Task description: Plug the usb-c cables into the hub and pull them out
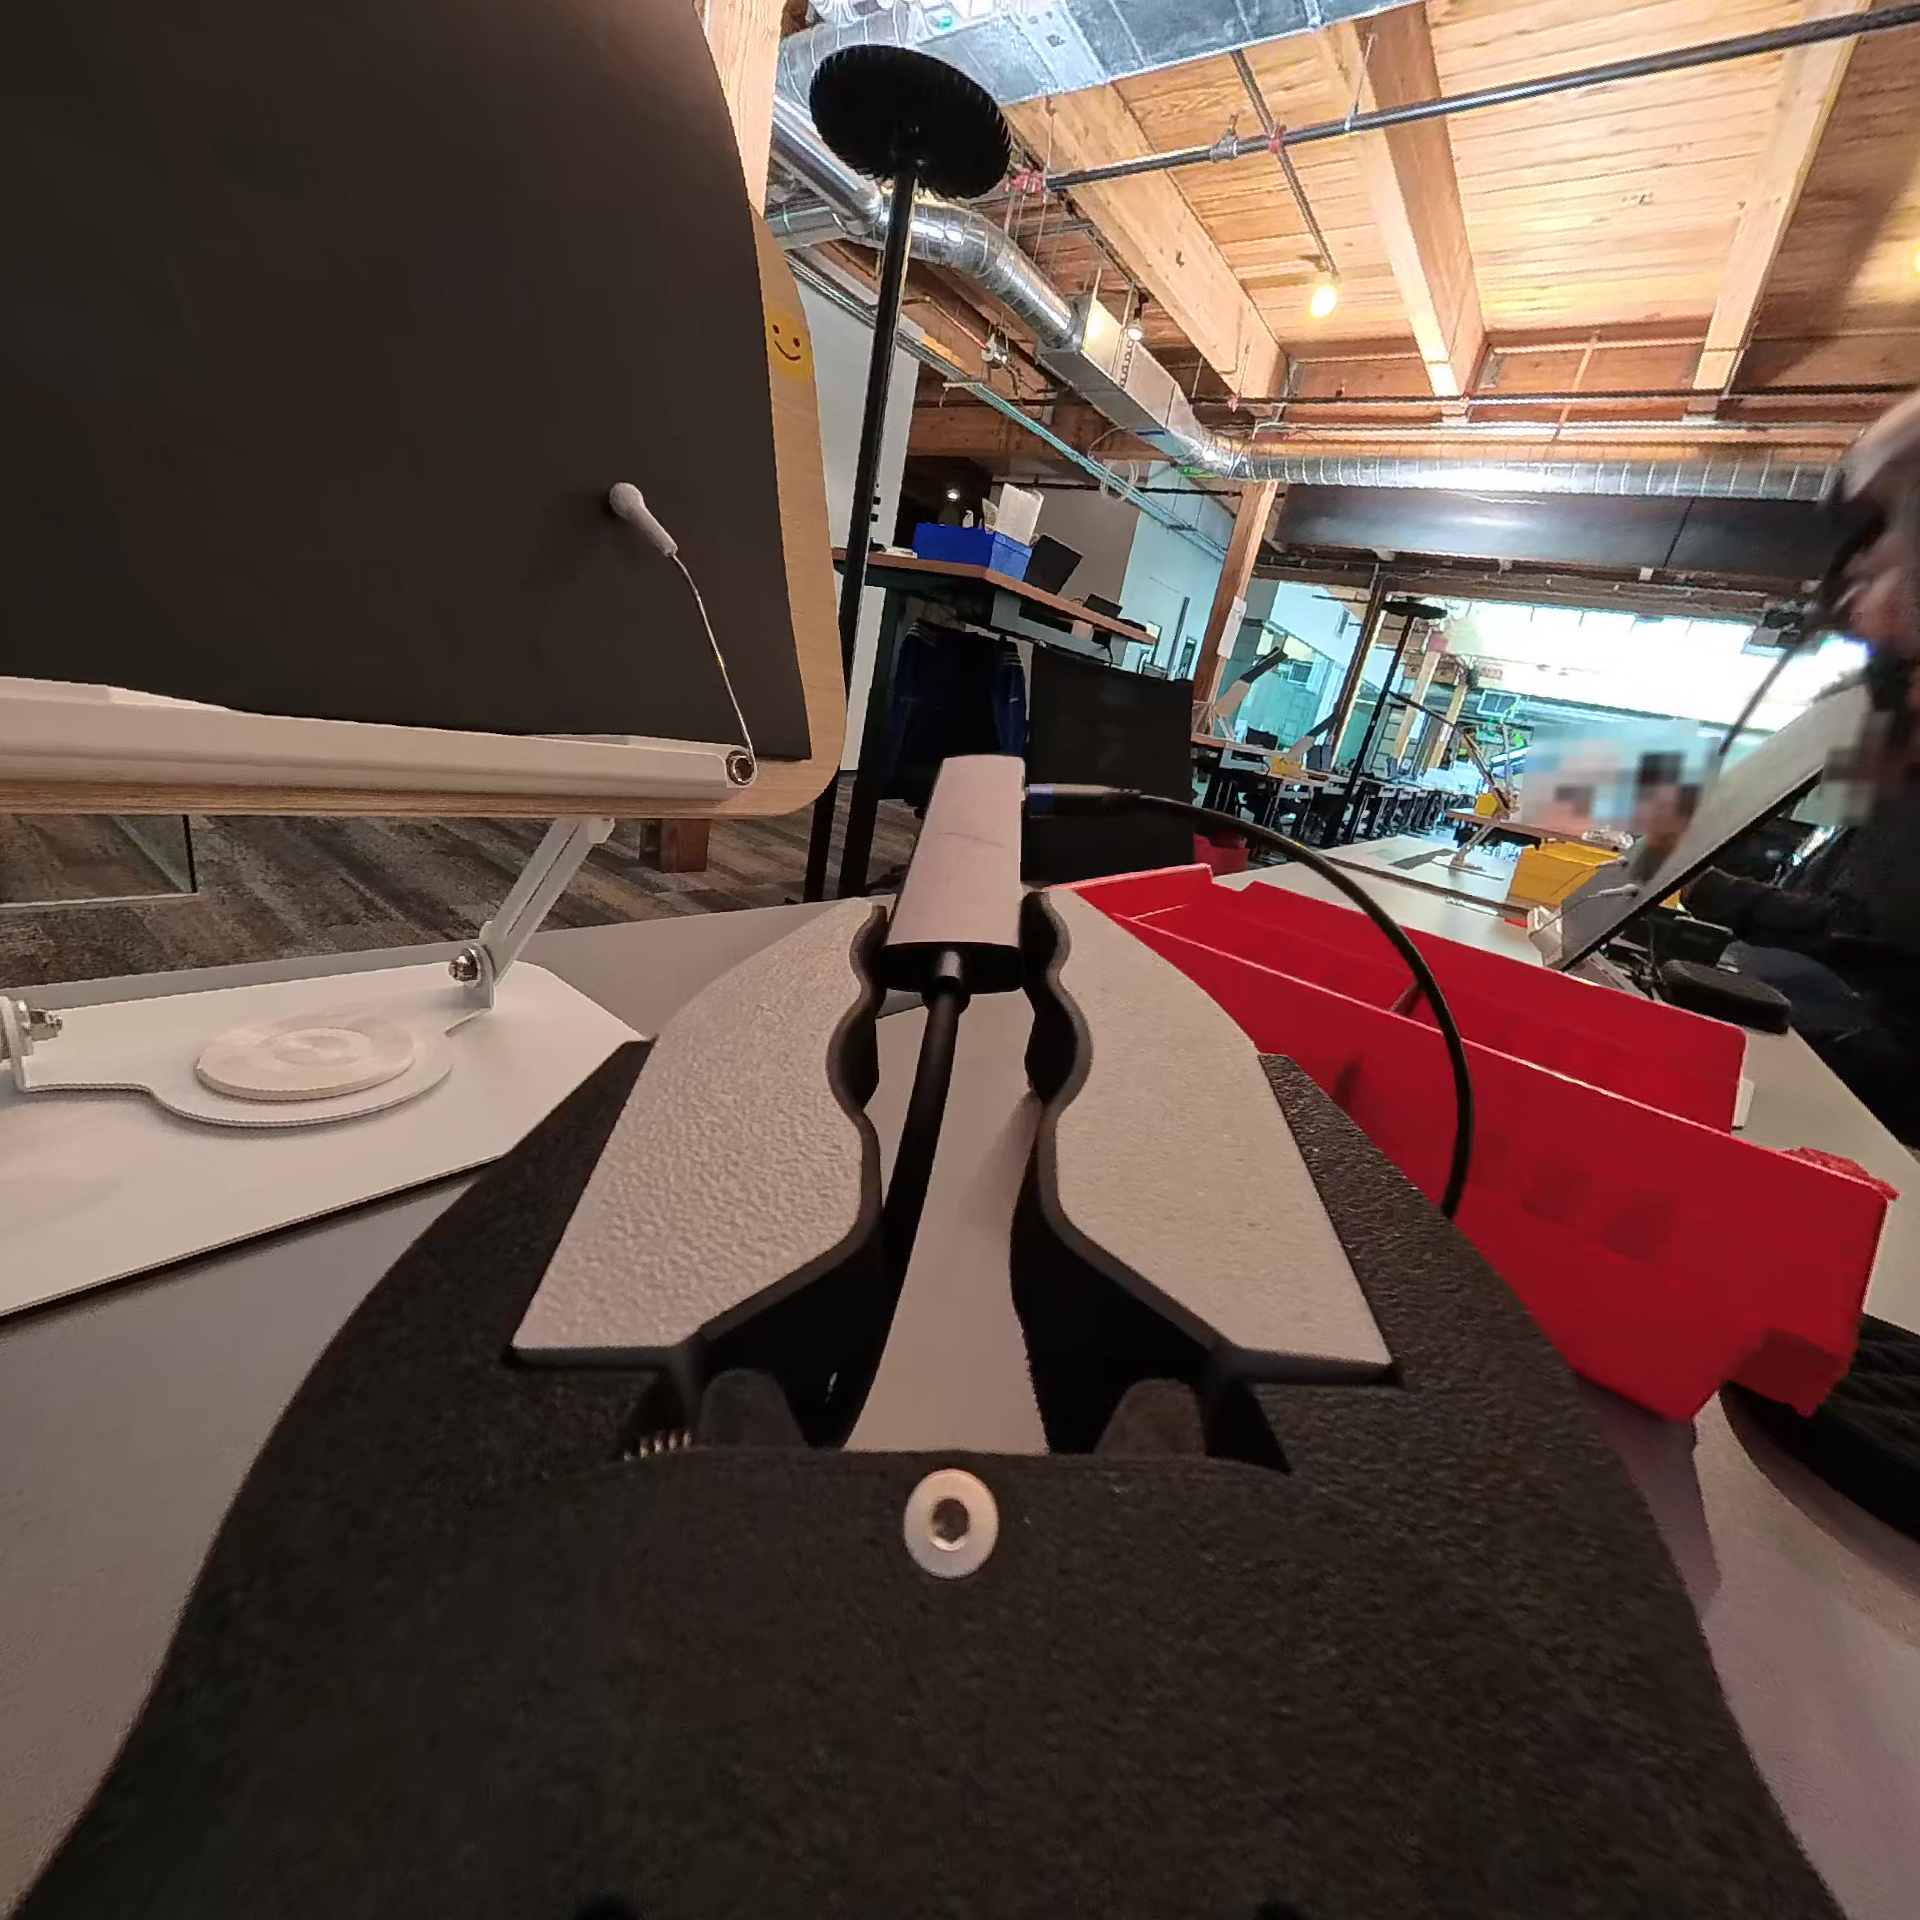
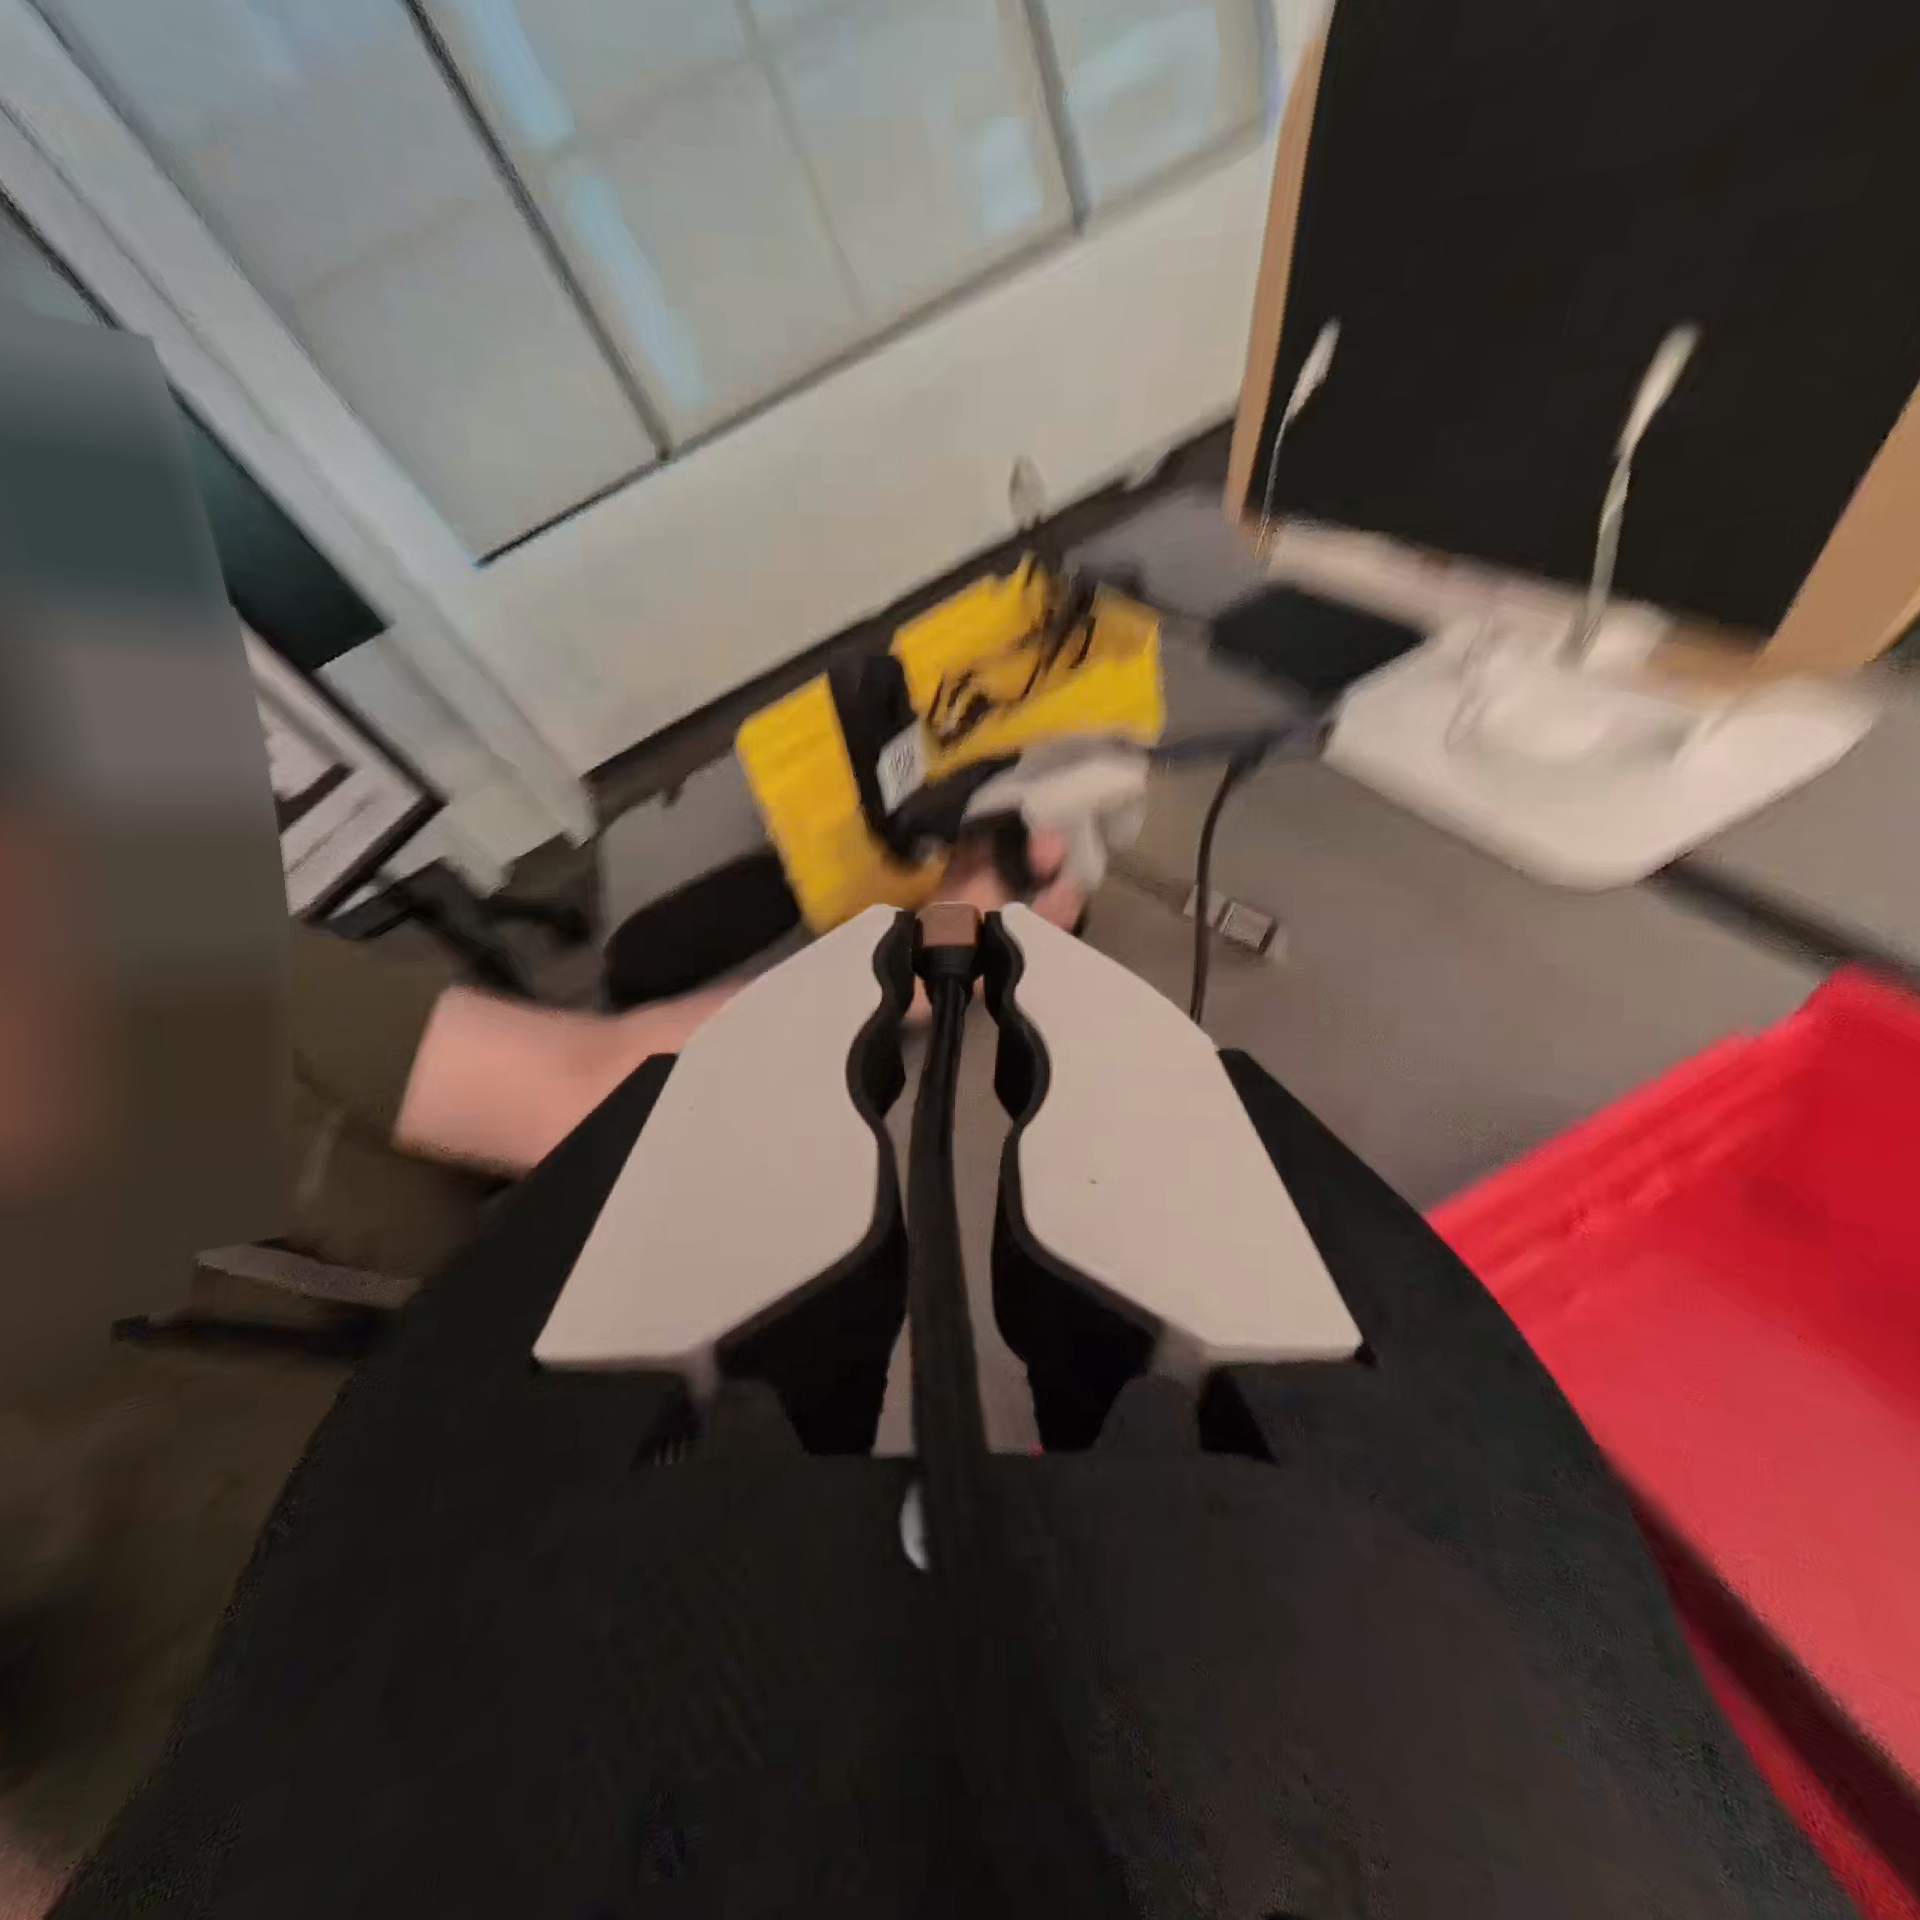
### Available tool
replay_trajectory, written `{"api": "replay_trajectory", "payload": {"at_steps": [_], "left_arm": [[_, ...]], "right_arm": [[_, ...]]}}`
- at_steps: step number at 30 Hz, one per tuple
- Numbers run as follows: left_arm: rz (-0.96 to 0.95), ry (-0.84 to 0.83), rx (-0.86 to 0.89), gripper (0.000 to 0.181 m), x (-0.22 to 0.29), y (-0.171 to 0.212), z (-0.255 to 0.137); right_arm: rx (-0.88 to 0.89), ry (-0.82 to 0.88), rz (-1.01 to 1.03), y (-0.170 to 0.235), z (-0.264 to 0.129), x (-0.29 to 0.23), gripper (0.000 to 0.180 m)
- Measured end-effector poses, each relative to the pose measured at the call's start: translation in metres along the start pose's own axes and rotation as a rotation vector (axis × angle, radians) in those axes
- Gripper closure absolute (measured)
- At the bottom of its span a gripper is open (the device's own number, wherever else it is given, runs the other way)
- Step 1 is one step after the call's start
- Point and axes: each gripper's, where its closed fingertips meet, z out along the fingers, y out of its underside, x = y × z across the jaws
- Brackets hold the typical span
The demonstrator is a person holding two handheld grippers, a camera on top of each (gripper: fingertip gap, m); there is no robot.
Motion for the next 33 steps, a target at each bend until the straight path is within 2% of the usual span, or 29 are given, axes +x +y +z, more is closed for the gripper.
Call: {"api": "replay_trajectory", "payload": {"at_steps": [2, 5, 7, 11, 14, 16, 18, 23, 33], "left_arm": [[-0.010, 0.007, 0.007, 0.157, 0.001, -0.001, 0.000], [-0.021, 0.012, 0.011, 0.157, 0.001, -0.001, -0.001], [-0.022, 0.014, 0.013, 0.157, 0.001, -0.002, -0.001], [-0.031, 0.021, 0.022, 0.157, 0.000, -0.004, -0.001], [-0.040, 0.027, 0.025, 0.157, 0.000, -0.004, 0.000], [-0.040, 0.033, 0.020, 0.156, 0.001, -0.003, 0.001], [-0.037, 0.028, 0.012, 0.156, 0.001, -0.002, 0.001], [-0.018, 0.036, 0.017, 0.157, 0.005, -0.003, 0.001], [0.015, 0.057, -0.003, 0.157, 0.012, 0.000, 0.004]], "right_arm": [[-0.130, -0.102, 0.206, 0.038, -0.007, 0.016, 0.166], [-0.127, -0.264, 0.549, 0.066, -0.013, 0.032, 0.166], [-0.196, -0.190, 0.621, 0.094, -0.014, 0.053, 0.166], [-0.428, 0.008, 0.603, 0.153, -0.023, 0.079, 0.166], [-0.526, 0.074, 0.634, 0.175, -0.031, 0.088, 0.166], [-0.509, 0.081, 0.721, 0.173, -0.032, 0.090, 0.163], [-0.477, 0.068, 0.824, 0.166, -0.035, 0.089, 0.139], [-0.566, 0.165, 0.820, 0.156, -0.061, 0.086, 0.129], [-0.910, 0.266, 0.813, 0.122, -0.103, 0.049, 0.132]]}}
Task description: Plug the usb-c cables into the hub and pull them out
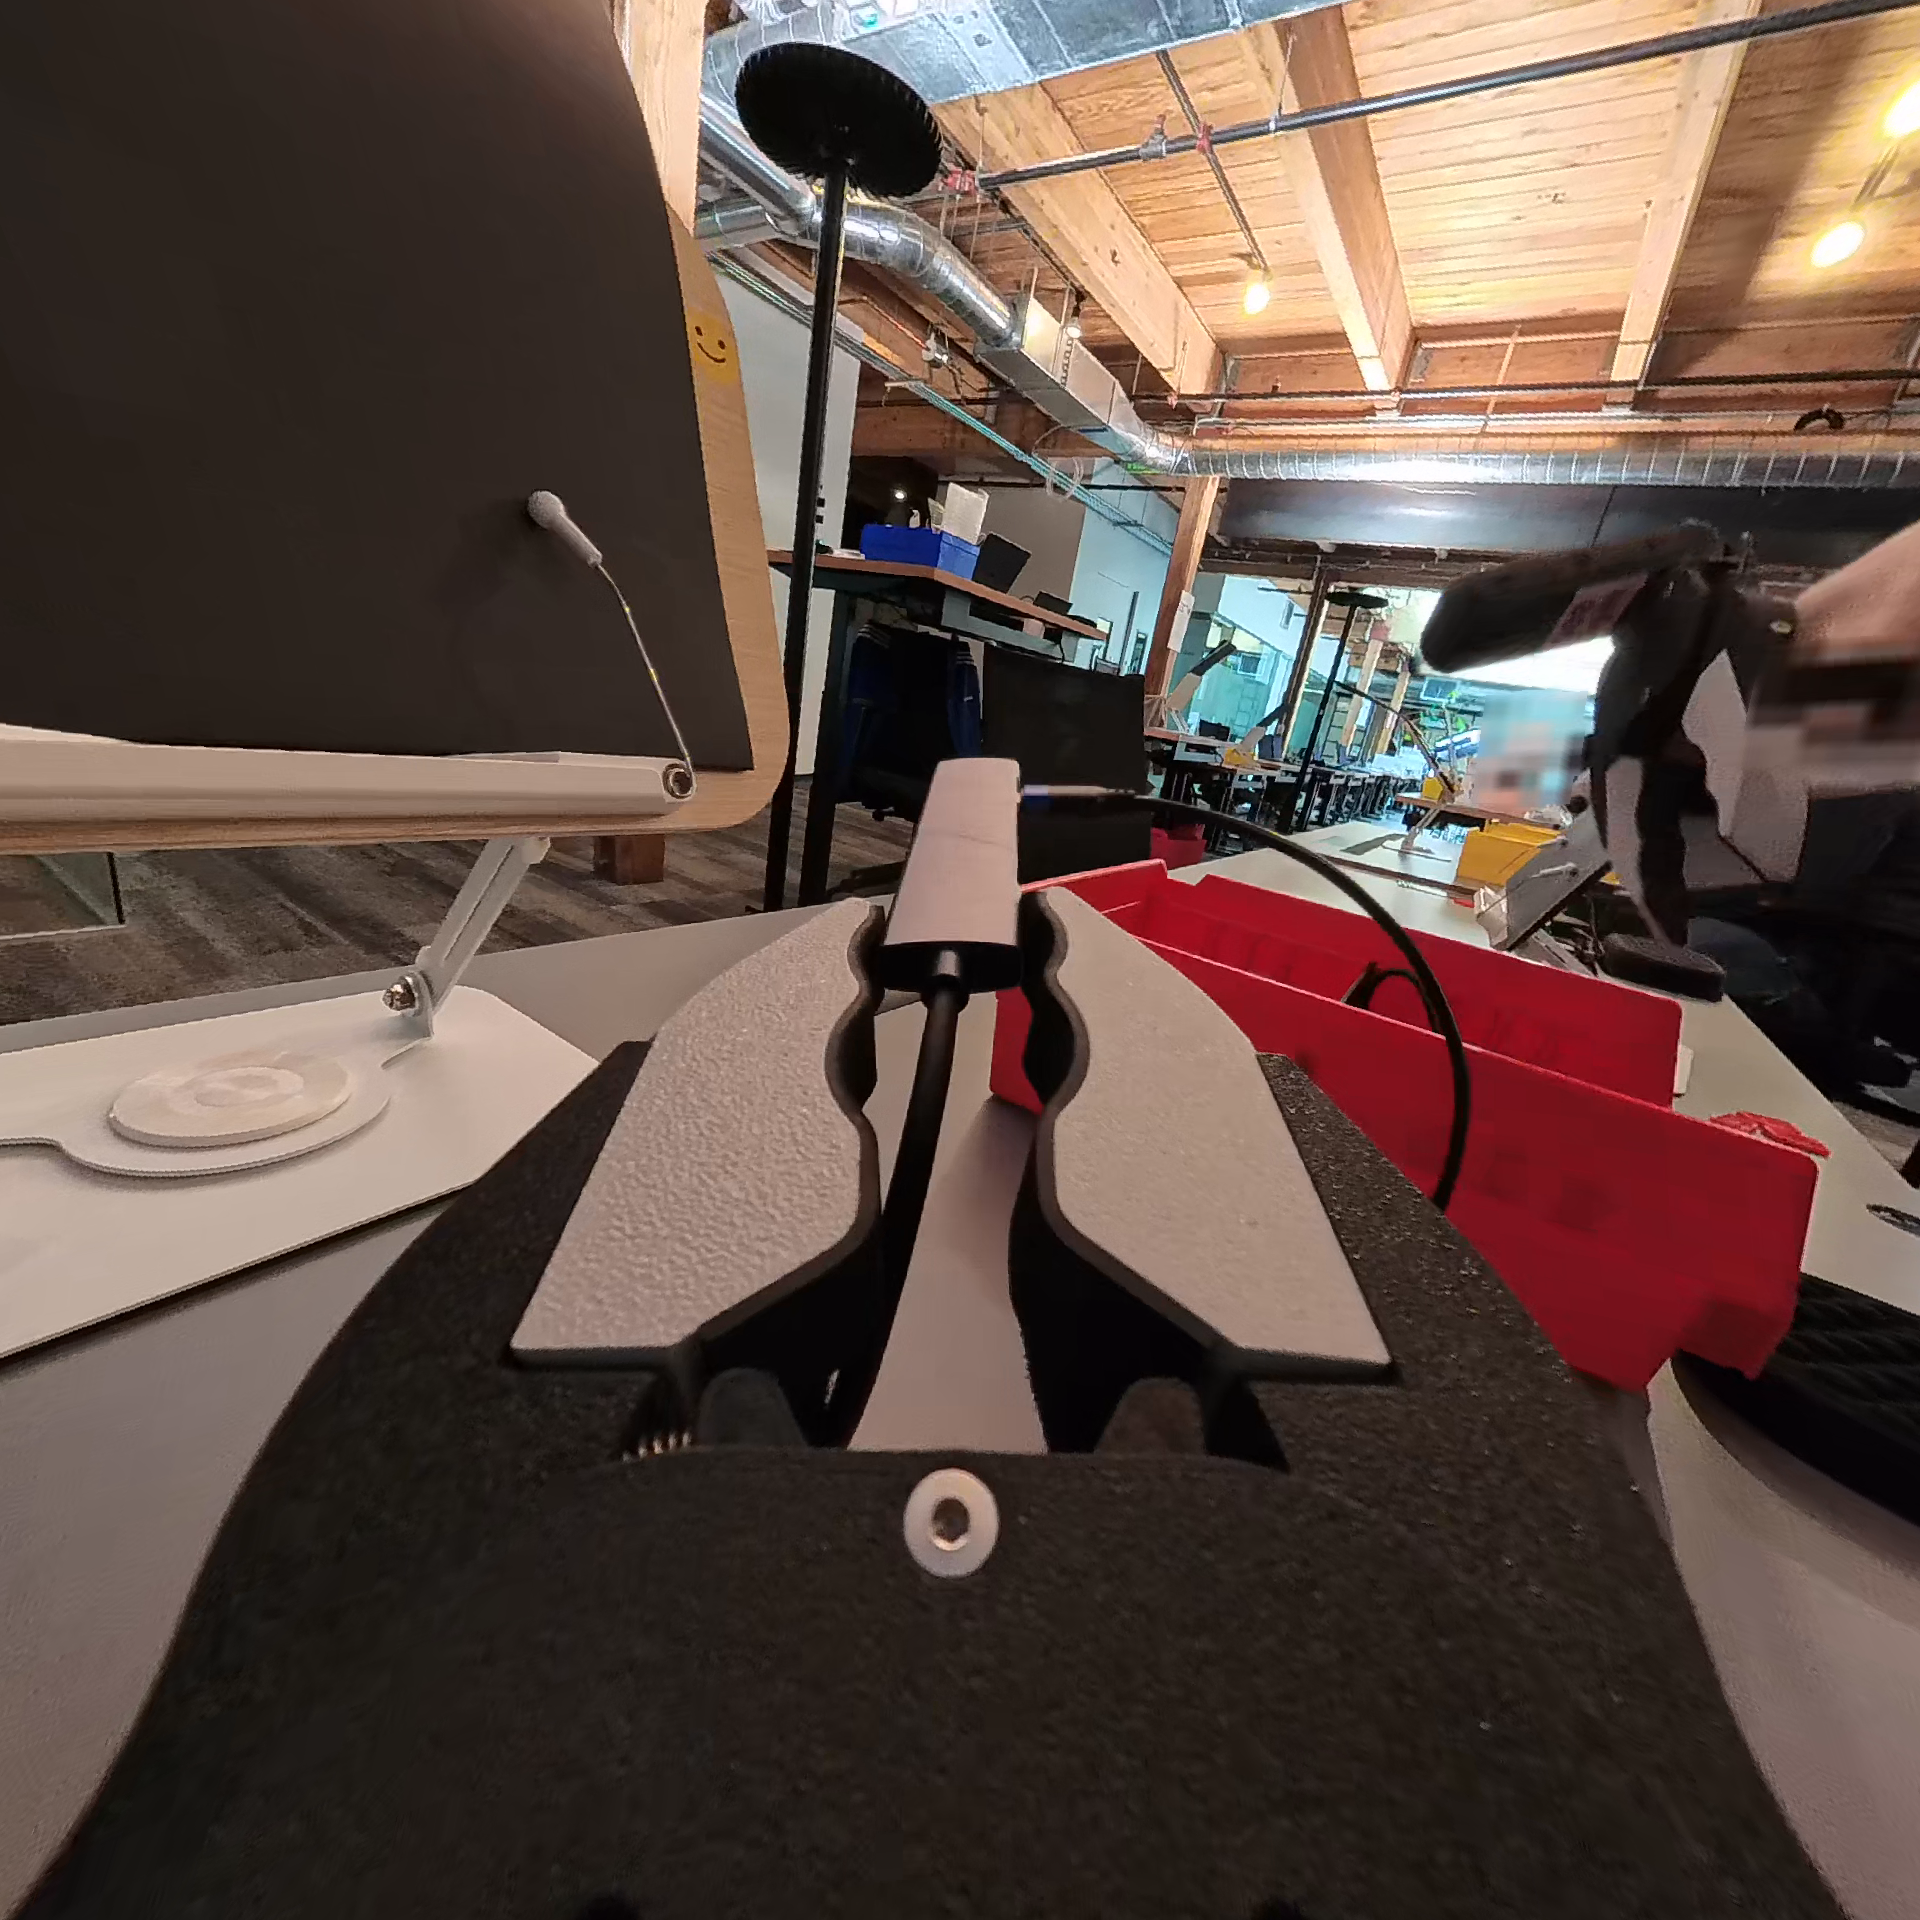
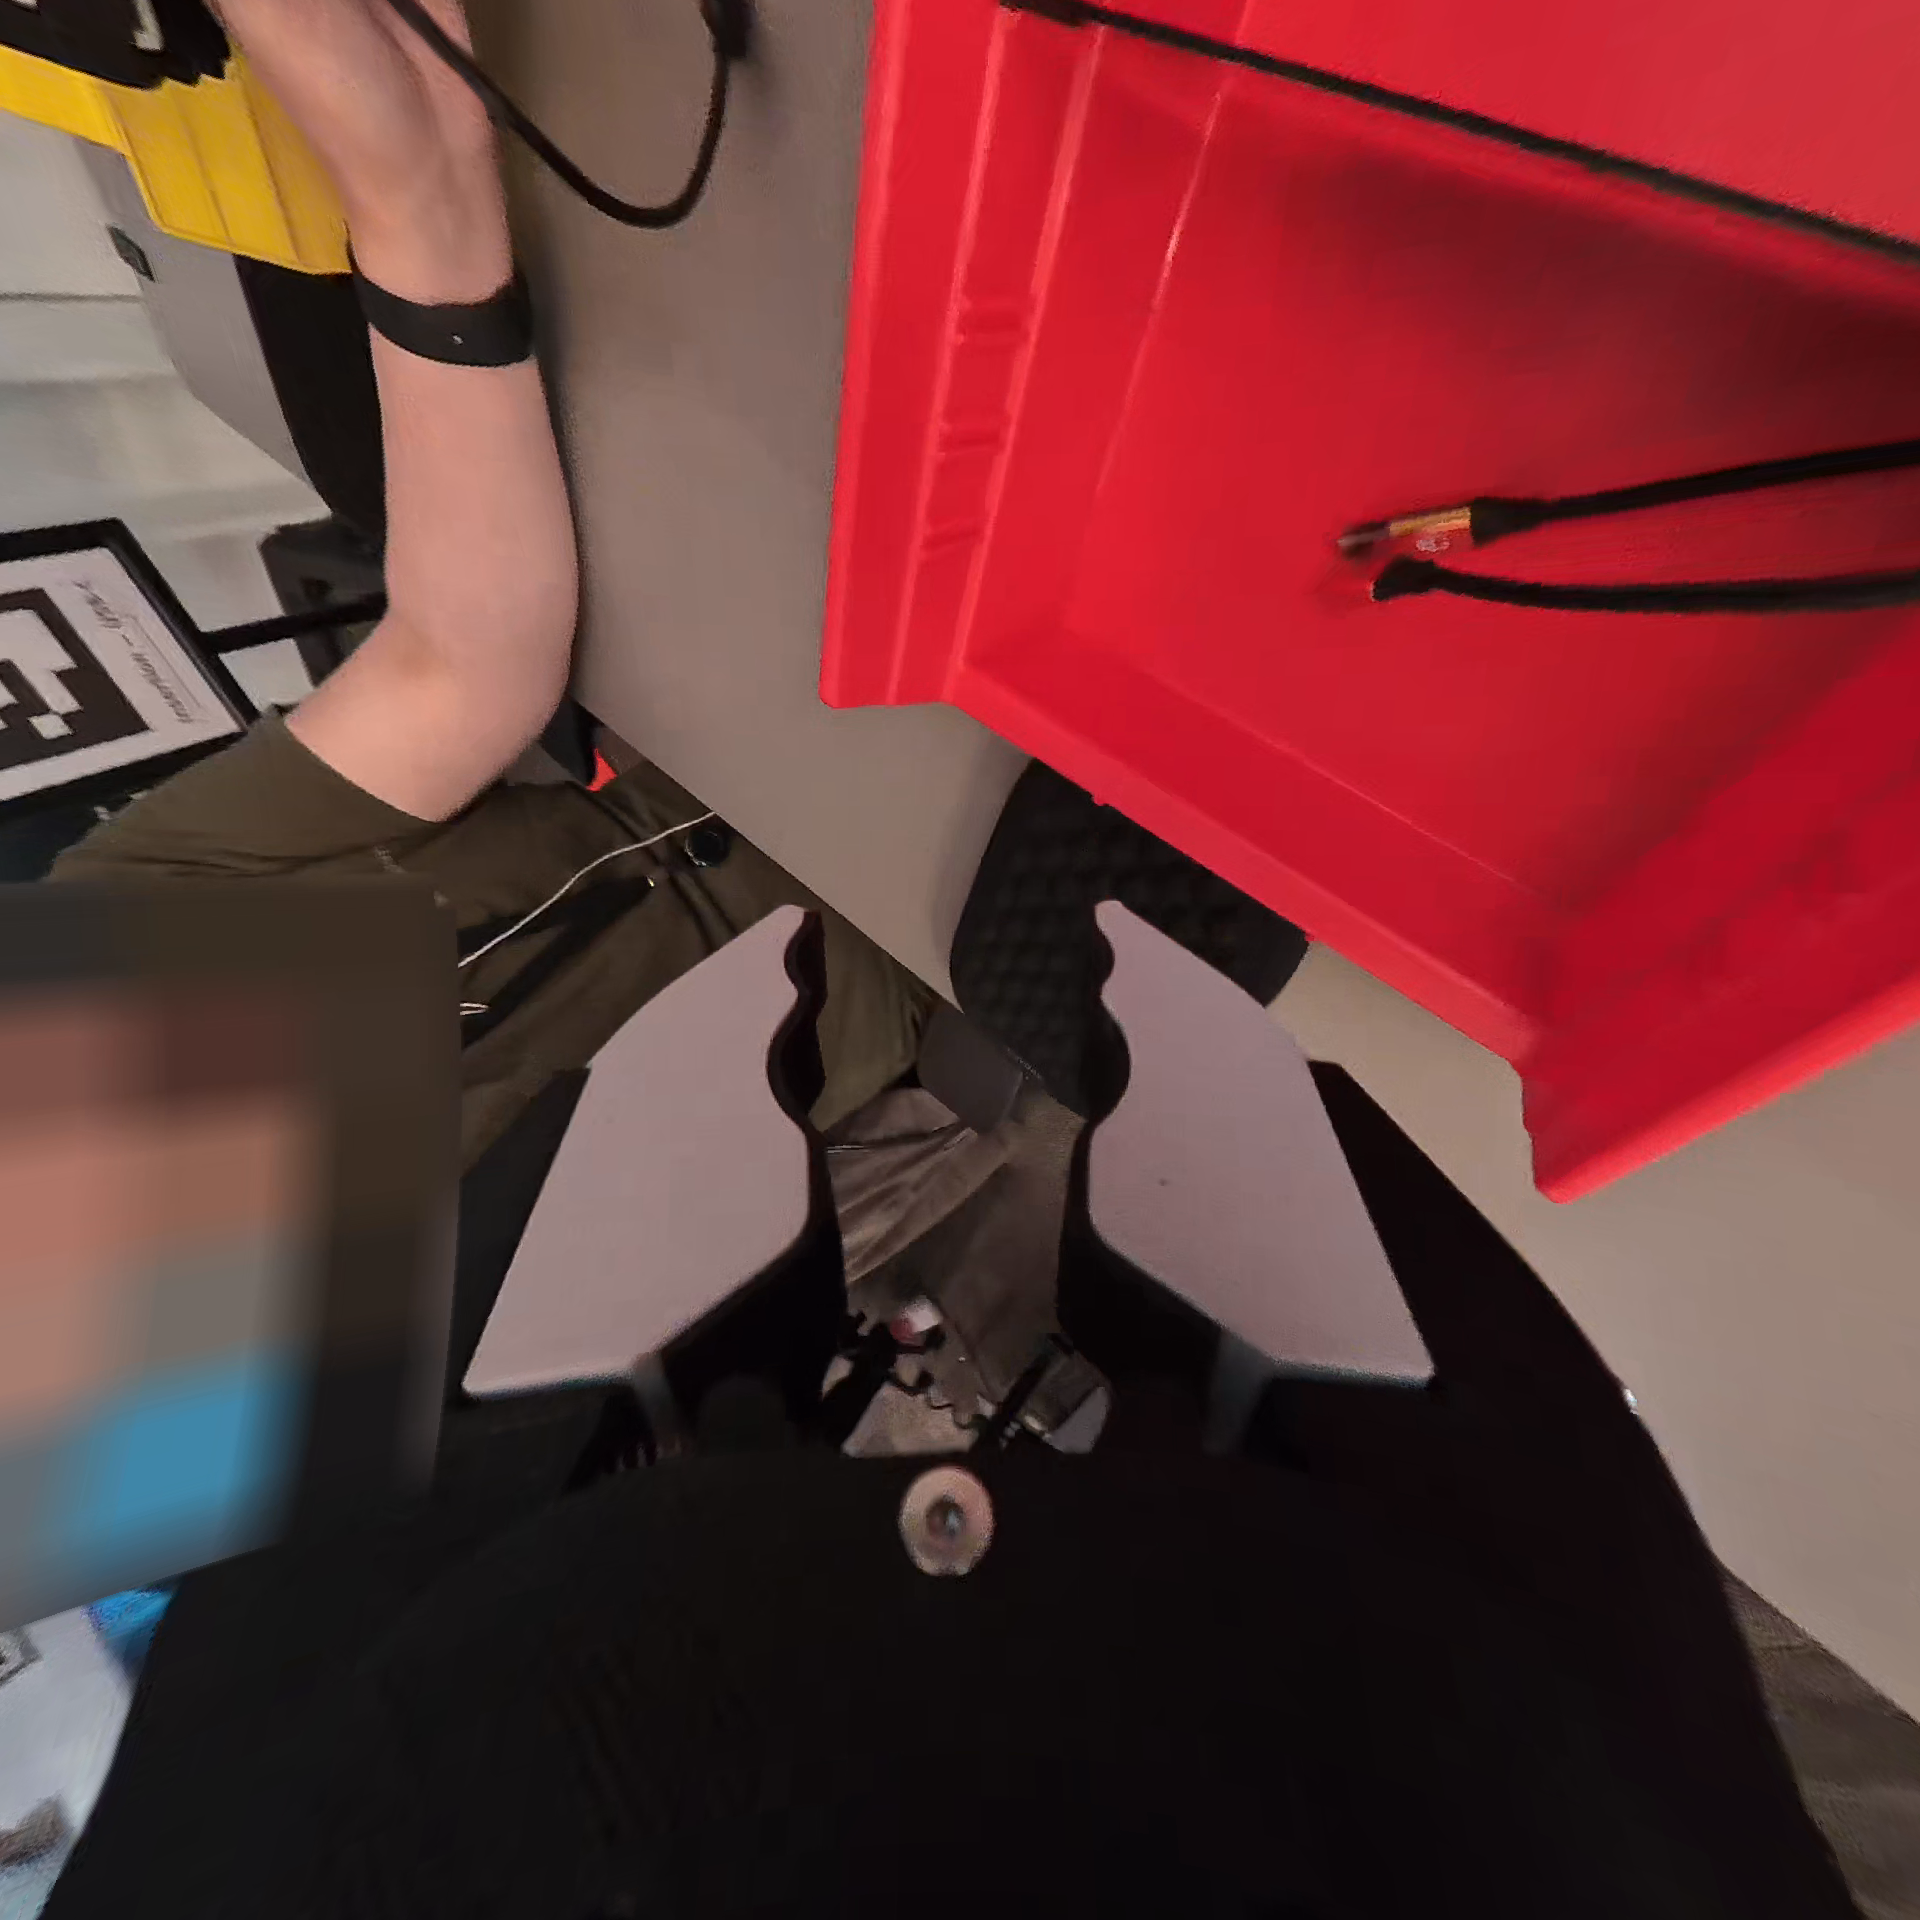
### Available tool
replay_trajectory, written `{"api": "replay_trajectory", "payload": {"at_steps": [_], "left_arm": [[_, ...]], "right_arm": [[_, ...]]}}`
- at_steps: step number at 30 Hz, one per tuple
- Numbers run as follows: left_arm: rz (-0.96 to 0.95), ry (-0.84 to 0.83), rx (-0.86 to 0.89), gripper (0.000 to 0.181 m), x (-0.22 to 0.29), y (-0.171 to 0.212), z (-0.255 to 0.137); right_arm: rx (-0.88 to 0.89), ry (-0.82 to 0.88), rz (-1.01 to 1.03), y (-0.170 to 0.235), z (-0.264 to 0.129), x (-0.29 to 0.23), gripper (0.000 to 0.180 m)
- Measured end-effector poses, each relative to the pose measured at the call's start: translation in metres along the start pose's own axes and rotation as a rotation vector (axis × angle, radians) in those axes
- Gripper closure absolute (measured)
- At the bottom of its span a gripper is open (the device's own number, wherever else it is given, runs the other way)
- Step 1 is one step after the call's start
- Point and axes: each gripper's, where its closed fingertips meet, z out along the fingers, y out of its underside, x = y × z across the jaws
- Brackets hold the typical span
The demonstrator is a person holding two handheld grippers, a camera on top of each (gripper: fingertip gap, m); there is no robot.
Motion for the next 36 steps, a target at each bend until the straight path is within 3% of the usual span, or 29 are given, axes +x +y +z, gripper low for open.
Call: {"api": "replay_trajectory", "payload": {"at_steps": [2, 5, 7, 8, 10, 11, 13, 15, 19, 23, 27, 30, 36], "left_arm": [[0.008, 0.009, -0.004, 0.157, 0.002, 0.001, 0.001], [0.027, 0.024, -0.013, 0.156, 0.007, 0.002, 0.003], [0.044, 0.030, -0.019, 0.157, 0.009, 0.003, 0.004], [0.053, 0.032, -0.021, 0.157, 0.010, 0.003, 0.004], [0.066, 0.029, -0.022, 0.157, 0.010, 0.002, 0.004], [0.066, 0.029, -0.021, 0.157, 0.009, 0.002, 0.003], [0.059, 0.023, -0.019, 0.157, 0.006, 0.001, 0.001], [0.041, 0.015, -0.002, 0.157, 0.002, -0.003, -0.001], [-0.002, 0.008, 0.037, 0.157, -0.004, -0.010, -0.006], [-0.016, 0.024, 0.050, 0.157, -0.003, -0.012, -0.007], [-0.025, 0.051, 0.050, 0.157, -0.001, -0.013, -0.007], [-0.026, 0.076, 0.049, 0.157, 0.001, -0.014, -0.007], [0.005, 0.117, 0.018, 0.157, 0.005, -0.013, -0.008]], "right_arm": [[0.039, -0.006, -0.106, -0.011, -0.004, -0.024, 0.133], [0.232, -0.038, -0.473, -0.046, 0.001, -0.084, 0.133], [0.550, 0.010, -0.794, -0.084, 0.004, -0.131, 0.130], [0.778, 0.112, -0.902, -0.107, 0.000, -0.148, 0.123], [1.214, 0.342, -1.048, -0.128, -0.006, -0.176, 0.131], [1.436, 0.379, -1.065, -0.127, -0.006, -0.190, 0.138], [1.692, 0.184, -1.077, -0.114, 0.022, -0.221, 0.164], [1.661, 0.072, -1.063, -0.124, 0.070, -0.232, 0.170], [1.582, 0.360, -0.890, -0.180, 0.111, -0.193, 0.168], [1.589, 0.471, -0.655, -0.218, 0.102, -0.157, 0.159], [1.670, 0.406, -0.574, -0.230, 0.086, -0.147, 0.150], [1.763, 0.411, -0.667, -0.224, 0.069, -0.154, 0.151], [1.711, 0.516, -0.885, -0.217, 0.067, -0.160, 0.159]]}}
